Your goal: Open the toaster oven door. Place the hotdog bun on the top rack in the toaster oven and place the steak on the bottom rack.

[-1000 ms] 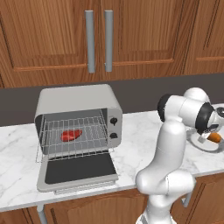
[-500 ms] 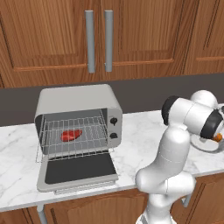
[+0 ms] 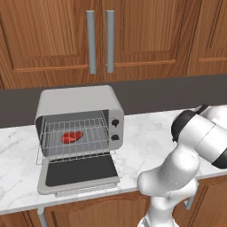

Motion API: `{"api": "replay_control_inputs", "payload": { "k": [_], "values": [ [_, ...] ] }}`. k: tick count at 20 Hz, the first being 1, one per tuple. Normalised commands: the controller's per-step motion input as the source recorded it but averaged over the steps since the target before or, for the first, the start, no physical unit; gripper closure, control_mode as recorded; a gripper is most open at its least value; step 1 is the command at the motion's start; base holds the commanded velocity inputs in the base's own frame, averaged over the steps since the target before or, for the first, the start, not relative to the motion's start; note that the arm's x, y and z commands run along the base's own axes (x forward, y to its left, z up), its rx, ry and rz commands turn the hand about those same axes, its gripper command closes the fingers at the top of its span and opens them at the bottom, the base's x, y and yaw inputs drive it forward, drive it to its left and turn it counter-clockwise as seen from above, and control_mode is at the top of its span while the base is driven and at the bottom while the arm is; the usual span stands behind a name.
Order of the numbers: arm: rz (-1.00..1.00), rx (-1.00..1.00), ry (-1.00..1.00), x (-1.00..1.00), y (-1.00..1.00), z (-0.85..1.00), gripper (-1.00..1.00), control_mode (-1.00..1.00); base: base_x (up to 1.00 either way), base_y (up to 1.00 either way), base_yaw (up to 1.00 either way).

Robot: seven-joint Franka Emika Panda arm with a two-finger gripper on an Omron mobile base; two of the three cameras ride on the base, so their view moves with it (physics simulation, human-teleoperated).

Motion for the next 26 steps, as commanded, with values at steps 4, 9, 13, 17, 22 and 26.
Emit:
{"api": "replay_control_inputs", "payload": {
  "k": [4, 9, 13, 17, 22, 26],
  "values": [
    [0.00, 0.06, -0.01, -0.34, 0.42, 0.35, 1.00, -1.00, 0.00, 0.00, 0.00],
    [0.00, -0.02, -0.06, -0.27, 0.48, 0.42, 1.00, -1.00, 0.00, 0.00, 0.00],
    [0.00, -0.06, -0.04, -0.26, 0.49, 0.42, 1.00, -1.00, 0.00, 0.00, 0.00],
    [0.00, -0.04, -0.04, -0.25, 0.57, 0.37, 1.00, -1.00, 0.00, 0.00, 0.00],
    [0.00, 0.00, 0.00, -0.18, 0.61, 0.38, 1.00, -1.00, 0.00, 0.00, 0.00],
    [0.03, 0.00, 0.00, -0.17, 0.60, 0.34, 1.00, -1.00, 0.00, 0.00, 0.00]
  ]
}}
